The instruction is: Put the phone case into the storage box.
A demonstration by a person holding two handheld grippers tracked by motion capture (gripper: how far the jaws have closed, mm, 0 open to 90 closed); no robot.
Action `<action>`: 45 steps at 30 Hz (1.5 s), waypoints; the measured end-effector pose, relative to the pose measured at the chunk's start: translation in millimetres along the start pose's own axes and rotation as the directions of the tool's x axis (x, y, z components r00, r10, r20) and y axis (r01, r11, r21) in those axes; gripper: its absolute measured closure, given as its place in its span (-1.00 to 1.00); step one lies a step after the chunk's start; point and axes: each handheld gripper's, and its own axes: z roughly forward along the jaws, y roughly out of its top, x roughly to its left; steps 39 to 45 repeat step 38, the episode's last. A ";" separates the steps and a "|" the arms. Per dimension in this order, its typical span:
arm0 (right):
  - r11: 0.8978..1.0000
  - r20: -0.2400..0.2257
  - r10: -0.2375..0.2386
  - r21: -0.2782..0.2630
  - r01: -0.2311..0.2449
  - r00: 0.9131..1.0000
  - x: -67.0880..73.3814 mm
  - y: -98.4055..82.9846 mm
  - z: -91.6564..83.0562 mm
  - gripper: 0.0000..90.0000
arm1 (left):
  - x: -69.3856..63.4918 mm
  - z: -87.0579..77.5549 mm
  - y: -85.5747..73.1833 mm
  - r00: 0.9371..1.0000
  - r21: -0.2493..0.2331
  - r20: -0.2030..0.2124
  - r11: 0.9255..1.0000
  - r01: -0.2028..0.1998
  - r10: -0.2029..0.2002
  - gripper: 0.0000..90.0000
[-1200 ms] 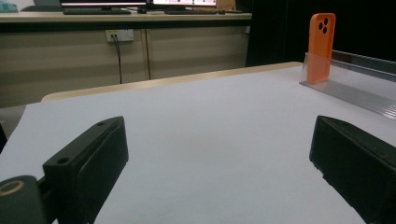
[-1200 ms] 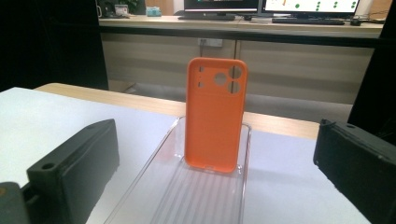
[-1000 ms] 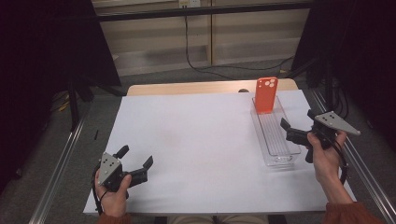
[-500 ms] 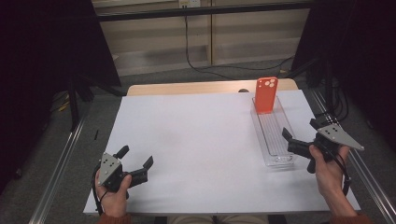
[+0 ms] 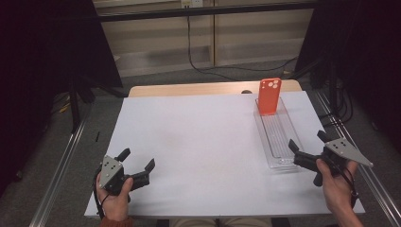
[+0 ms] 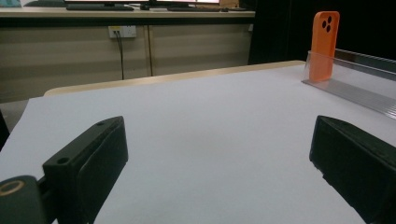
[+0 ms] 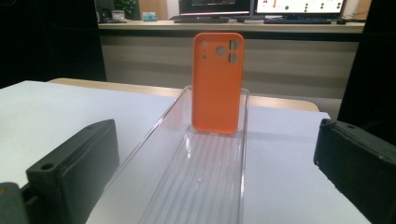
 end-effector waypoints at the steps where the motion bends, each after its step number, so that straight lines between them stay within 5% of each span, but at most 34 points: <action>1: 1.000 0.001 0.001 -0.003 -0.001 1.000 0.1 -1.0 -1.0 -1.00 | -0.2 -0.4 -0.1 1.000 0.001 -0.008 1.000 -0.004 0.004 -0.91; 20: 1.000 0.007 -0.011 -0.009 0.011 1.000 0.4 -21.0 -25.5 -1.00 | 3.6 -4.5 -4.0 0.999 0.020 -0.015 0.999 0.033 -0.032 -0.91; 23: 1.000 0.014 -0.028 -0.010 0.029 0.999 -0.6 -25.1 -27.2 -1.00 | 2.2 -5.1 -3.6 1.000 0.020 -0.028 1.000 -0.003 0.004 -0.91; 31: 1.000 0.017 -0.009 0.011 0.009 1.000 -5.8 -37.4 -37.9 -1.00 | 2.2 -3.9 -3.6 1.000 0.023 -0.012 1.000 0.009 -0.008 -0.91; 45: 1.000 -0.010 0.003 0.001 -0.003 1.000 -5.4 -37.0 -35.4 -1.00 | 2.3 -2.2 -3.8 1.000 0.033 -0.002 0.999 0.018 -0.017 -0.91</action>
